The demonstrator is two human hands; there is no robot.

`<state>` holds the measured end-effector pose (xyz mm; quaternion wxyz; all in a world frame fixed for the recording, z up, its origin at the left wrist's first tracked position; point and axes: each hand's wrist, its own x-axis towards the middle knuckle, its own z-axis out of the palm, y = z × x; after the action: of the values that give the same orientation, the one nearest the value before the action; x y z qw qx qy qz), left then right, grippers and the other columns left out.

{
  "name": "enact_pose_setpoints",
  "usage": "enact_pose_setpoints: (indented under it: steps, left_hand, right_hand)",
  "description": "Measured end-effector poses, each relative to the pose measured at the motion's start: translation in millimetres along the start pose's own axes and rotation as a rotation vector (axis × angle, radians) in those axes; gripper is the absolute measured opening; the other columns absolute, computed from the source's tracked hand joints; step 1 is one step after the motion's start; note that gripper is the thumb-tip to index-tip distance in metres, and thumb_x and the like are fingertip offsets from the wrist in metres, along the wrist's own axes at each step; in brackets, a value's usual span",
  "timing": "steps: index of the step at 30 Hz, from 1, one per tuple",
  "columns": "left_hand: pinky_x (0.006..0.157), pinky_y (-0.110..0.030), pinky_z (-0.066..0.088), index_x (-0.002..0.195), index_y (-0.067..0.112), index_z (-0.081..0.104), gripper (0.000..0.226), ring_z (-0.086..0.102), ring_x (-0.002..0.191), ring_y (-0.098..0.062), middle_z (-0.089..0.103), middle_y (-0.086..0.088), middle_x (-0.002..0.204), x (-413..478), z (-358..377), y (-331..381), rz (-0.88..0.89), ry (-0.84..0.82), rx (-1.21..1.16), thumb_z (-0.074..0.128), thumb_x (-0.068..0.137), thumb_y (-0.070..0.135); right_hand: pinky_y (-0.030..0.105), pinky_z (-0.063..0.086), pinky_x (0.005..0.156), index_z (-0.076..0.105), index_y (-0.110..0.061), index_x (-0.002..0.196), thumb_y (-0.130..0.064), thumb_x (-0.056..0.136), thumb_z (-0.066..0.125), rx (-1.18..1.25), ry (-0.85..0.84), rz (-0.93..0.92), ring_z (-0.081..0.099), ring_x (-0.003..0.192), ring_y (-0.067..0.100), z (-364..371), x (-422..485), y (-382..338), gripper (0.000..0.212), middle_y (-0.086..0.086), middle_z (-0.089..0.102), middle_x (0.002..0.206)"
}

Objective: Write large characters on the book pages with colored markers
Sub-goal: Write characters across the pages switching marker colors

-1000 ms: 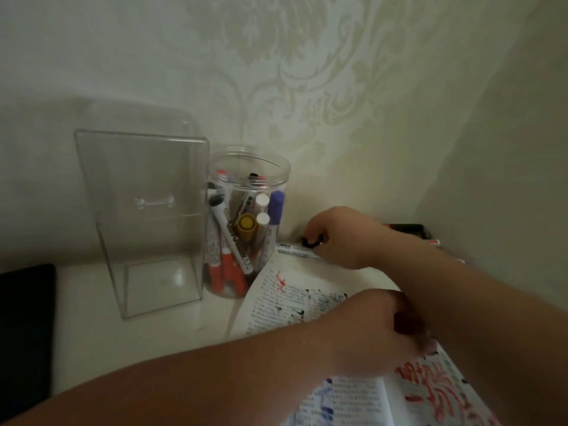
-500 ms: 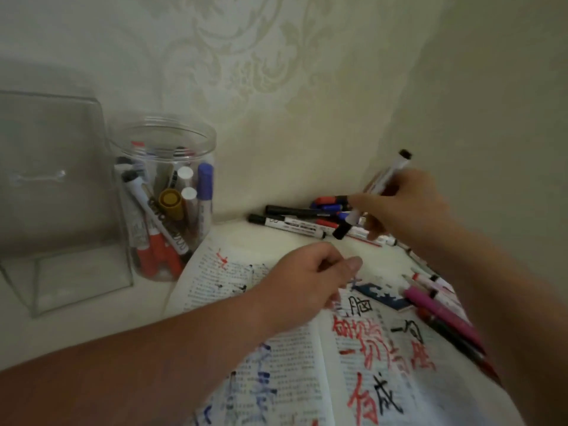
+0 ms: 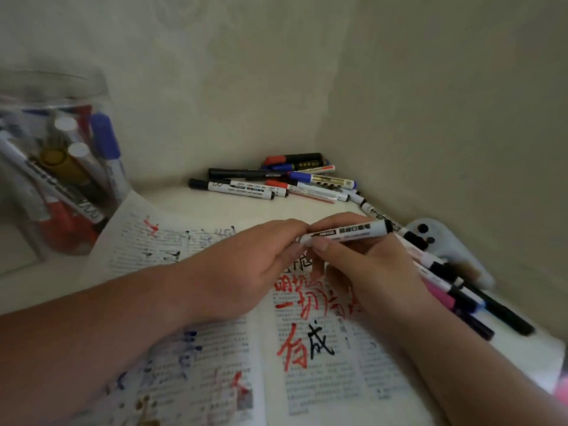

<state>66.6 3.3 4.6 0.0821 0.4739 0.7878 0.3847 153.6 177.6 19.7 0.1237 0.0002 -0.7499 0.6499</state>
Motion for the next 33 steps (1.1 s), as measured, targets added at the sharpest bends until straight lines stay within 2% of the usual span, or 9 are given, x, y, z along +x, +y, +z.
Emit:
enact_pose_setpoints:
  steps: [5, 10, 13, 15, 17, 21, 23, 27, 33]
  left_hand:
    - [0.076, -0.015, 0.047, 0.115, 0.042, 0.055, 0.029, 0.063, 0.093, 0.002, 0.065, 0.024, 0.101, 0.3, -2.2, 3.3, 0.047, 0.006, -0.018, 0.034, 0.098, 0.054]
    - [0.080, -0.007, 0.044, 0.120, 0.054, 0.056, 0.029, 0.063, 0.099, 0.010, 0.067, 0.031, 0.109, 1.0, -4.4, 7.1, 0.080, 0.060, -0.029, 0.039, 0.097, 0.058]
    - [0.067, -0.019, 0.046, 0.123, 0.054, 0.048, 0.033, 0.060, 0.076, -0.003, 0.065, 0.013, 0.089, -2.1, -4.2, 2.9, 0.061, 0.054, -0.055, 0.039, 0.094, 0.068]
    - [0.071, -0.025, 0.046, 0.129, 0.053, 0.037, 0.037, 0.055, 0.077, -0.010, 0.057, 0.009, 0.089, -5.3, -2.9, -0.1, 0.026, 0.006, -0.115, 0.036, 0.094, 0.066]
    - [0.079, -0.030, 0.046, 0.131, 0.047, 0.035, 0.031, 0.054, 0.084, -0.016, 0.053, 0.010, 0.095, -6.8, -2.5, -3.3, 0.035, 0.001, -0.134, 0.039, 0.101, 0.048]
    - [0.086, -0.043, 0.050, 0.129, 0.042, 0.034, 0.034, 0.059, 0.095, -0.017, 0.053, 0.019, 0.105, -5.4, -1.3, -8.8, 0.053, -0.031, -0.034, 0.038, 0.104, 0.019]
    - [0.092, -0.035, 0.052, 0.132, 0.043, 0.033, 0.040, 0.059, 0.107, -0.011, 0.055, 0.021, 0.110, -4.2, 0.7, -9.3, 0.082, -0.033, 0.014, 0.042, 0.104, 0.015]
    - [0.094, -0.004, 0.038, 0.134, 0.044, 0.040, 0.043, 0.058, 0.114, 0.007, 0.064, 0.031, 0.115, -1.1, -0.6, -8.3, 0.113, 0.016, 0.123, 0.057, 0.099, 0.026]
    - [0.081, -0.003, 0.036, 0.107, 0.039, 0.069, 0.023, 0.056, 0.098, 0.014, 0.065, 0.033, 0.097, 1.5, -3.0, -12.5, 0.148, 0.109, 0.209, 0.070, 0.085, 0.046]
  right_hand:
    - [0.017, 0.044, 0.048, 0.069, 0.004, 0.099, -0.007, 0.092, 0.068, 0.030, -0.005, -0.052, 0.056, 0.051, 0.012, -1.1, -4.9, -0.1, 0.013, 0.010, 0.064, 0.064]
    - [0.023, 0.041, 0.047, 0.070, -0.008, 0.092, -0.015, 0.090, 0.070, 0.088, -0.053, -0.104, 0.057, 0.054, 0.023, -5.1, -4.8, 0.6, 0.007, 0.013, 0.063, 0.065]
    - [0.026, 0.042, 0.049, 0.069, -0.016, 0.081, -0.009, 0.088, 0.066, 0.124, -0.002, -0.132, 0.053, 0.053, 0.020, -10.0, -5.1, -4.9, 0.010, 0.007, 0.061, 0.062]
    - [0.027, 0.040, 0.052, 0.063, -0.019, 0.068, -0.008, 0.082, 0.063, 0.225, 0.171, -0.100, 0.045, 0.047, 0.017, -21.6, -3.0, -12.2, 0.018, 0.003, 0.051, 0.054]
    - [0.032, 0.041, 0.057, 0.057, -0.016, 0.064, -0.006, 0.079, 0.057, 0.268, 0.238, -0.048, 0.040, 0.045, 0.016, -38.3, -5.8, -19.7, 0.017, 0.005, 0.044, 0.050]
    - [0.036, 0.054, 0.050, 0.075, -0.004, 0.083, -0.014, 0.079, 0.075, 0.121, -0.171, 0.124, 0.063, 0.055, 0.036, -61.3, -31.2, -15.1, 0.011, 0.034, 0.063, 0.070]
    - [0.039, 0.062, 0.059, 0.077, -0.006, 0.090, -0.017, 0.077, 0.085, 0.051, -0.271, 0.199, 0.070, 0.067, 0.034, -61.4, -45.1, -5.7, 0.019, 0.027, 0.071, 0.080]
    - [0.032, 0.056, 0.049, 0.071, -0.011, 0.075, -0.003, 0.073, 0.080, -0.008, -0.076, 0.174, 0.060, 0.052, 0.019, -54.6, -55.9, 8.4, 0.012, 0.009, 0.063, 0.062]
    - [0.014, 0.037, 0.046, 0.071, -0.016, 0.080, -0.018, 0.078, 0.075, -0.213, -0.077, 0.060, 0.047, 0.048, 0.005, -49.1, -60.7, 7.9, 0.005, -0.004, 0.058, 0.055]
